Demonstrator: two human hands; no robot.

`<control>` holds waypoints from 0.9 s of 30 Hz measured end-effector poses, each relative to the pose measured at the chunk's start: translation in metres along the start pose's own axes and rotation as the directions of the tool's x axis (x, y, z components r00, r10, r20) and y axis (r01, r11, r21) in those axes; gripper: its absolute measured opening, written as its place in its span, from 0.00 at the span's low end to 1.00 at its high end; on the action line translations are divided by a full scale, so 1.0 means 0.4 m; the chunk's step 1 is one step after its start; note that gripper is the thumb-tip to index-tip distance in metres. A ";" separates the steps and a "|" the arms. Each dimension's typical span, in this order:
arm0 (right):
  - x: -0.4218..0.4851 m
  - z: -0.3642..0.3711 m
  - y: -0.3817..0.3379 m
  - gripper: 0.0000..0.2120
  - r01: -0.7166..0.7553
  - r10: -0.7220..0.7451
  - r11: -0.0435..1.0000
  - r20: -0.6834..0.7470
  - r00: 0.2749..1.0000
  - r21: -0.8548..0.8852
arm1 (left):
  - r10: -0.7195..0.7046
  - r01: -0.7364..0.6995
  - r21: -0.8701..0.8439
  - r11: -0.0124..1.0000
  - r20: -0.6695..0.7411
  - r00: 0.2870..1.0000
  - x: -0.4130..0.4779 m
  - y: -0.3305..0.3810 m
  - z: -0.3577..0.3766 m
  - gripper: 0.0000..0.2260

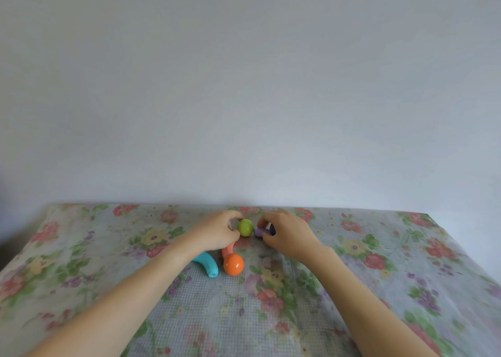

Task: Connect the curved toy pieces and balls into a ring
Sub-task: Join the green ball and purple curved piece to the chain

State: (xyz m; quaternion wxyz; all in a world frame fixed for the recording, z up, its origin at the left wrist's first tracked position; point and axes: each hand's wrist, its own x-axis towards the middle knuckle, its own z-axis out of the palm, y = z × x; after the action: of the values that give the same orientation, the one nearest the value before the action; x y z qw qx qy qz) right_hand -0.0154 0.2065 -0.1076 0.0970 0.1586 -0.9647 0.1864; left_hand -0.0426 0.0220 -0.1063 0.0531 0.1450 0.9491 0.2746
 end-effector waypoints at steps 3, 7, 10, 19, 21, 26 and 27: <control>-0.004 0.000 0.001 0.07 0.022 -0.020 0.999 -0.054 0.998 0.028 | 0.006 -0.006 -0.017 1.000 -0.010 1.000 -0.001 -0.002 0.003 0.20; -0.006 0.004 -0.001 0.07 0.045 -0.038 0.996 -0.093 0.995 0.076 | -0.012 0.011 -0.034 0.999 -0.024 1.000 -0.005 -0.007 0.004 0.19; 0.004 -0.029 0.016 0.12 0.010 0.003 0.984 -0.070 0.998 0.177 | -0.052 0.051 -0.021 0.998 -0.068 0.996 -0.007 -0.019 -0.003 0.18; 0.000 -0.072 0.025 0.09 -0.179 0.179 0.980 -0.003 0.984 0.086 | -0.151 0.153 0.007 0.988 -0.130 0.980 -0.020 -0.059 -0.017 0.18; -0.004 -0.062 0.018 0.07 -0.137 0.137 0.990 0.001 0.991 0.038 | -0.140 0.145 0.027 0.989 -0.138 0.980 -0.029 -0.061 -0.024 0.18; -0.003 -0.030 0.006 0.16 -0.089 0.085 0.994 0.054 0.995 0.068 | -0.045 0.044 -0.071 0.997 -0.018 0.999 -0.103 -0.102 -0.066 0.10; -0.002 -0.025 0.005 0.18 -0.091 0.088 0.992 0.041 0.995 0.083 | -0.023 0.024 -0.066 0.998 0.018 1.000 -0.122 -0.113 -0.072 0.13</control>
State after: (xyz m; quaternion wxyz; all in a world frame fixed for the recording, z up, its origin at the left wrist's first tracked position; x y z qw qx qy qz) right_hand -0.0142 0.2125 -0.0993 0.0635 0.1228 -0.9637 0.2283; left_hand -0.0124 -0.0439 -0.1052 0.0695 0.1343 0.9406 0.3040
